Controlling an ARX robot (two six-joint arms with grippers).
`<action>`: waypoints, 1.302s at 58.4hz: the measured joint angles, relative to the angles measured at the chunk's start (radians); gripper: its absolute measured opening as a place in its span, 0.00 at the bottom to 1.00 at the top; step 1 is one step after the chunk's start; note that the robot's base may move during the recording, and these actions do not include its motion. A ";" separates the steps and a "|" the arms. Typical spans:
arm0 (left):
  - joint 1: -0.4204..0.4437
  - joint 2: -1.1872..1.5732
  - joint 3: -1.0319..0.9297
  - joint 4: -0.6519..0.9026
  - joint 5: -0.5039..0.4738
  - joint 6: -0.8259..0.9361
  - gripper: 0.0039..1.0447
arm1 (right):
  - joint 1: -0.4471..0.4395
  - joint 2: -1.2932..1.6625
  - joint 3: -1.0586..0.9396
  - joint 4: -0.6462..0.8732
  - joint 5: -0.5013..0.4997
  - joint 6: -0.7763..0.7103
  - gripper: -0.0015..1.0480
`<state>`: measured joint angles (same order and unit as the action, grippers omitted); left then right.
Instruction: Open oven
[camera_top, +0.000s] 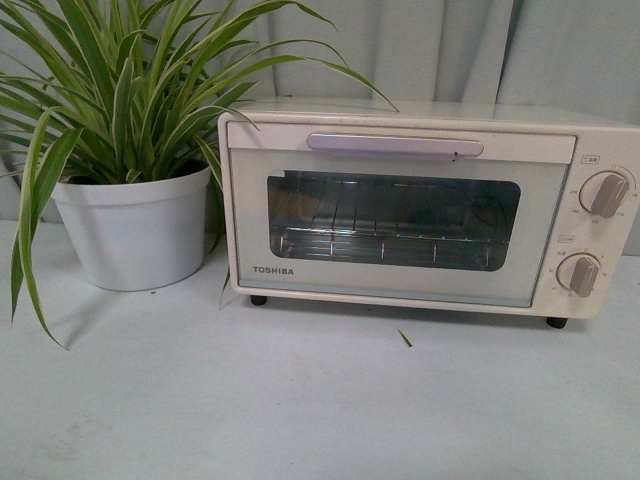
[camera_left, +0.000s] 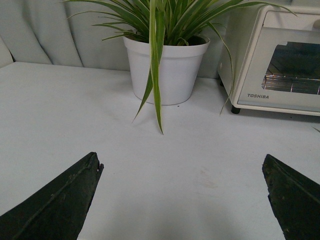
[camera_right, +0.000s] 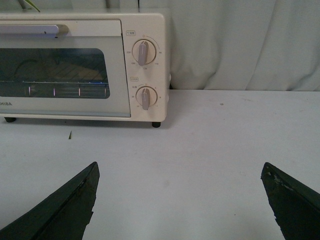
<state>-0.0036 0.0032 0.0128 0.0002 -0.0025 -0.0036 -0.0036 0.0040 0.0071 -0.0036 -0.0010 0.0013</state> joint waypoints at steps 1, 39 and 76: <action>0.000 0.000 0.000 0.000 0.000 0.000 0.94 | 0.000 0.000 0.000 0.000 0.000 0.000 0.91; -0.080 0.098 0.060 -0.169 -0.180 -0.152 0.94 | 0.000 0.000 0.000 0.000 0.000 0.000 0.91; -0.396 1.372 0.455 0.409 -0.101 -0.915 0.94 | 0.000 0.000 0.000 0.000 0.000 0.000 0.91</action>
<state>-0.3992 1.3754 0.4679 0.4088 -0.1036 -0.9184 -0.0036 0.0040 0.0071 -0.0036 -0.0010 0.0013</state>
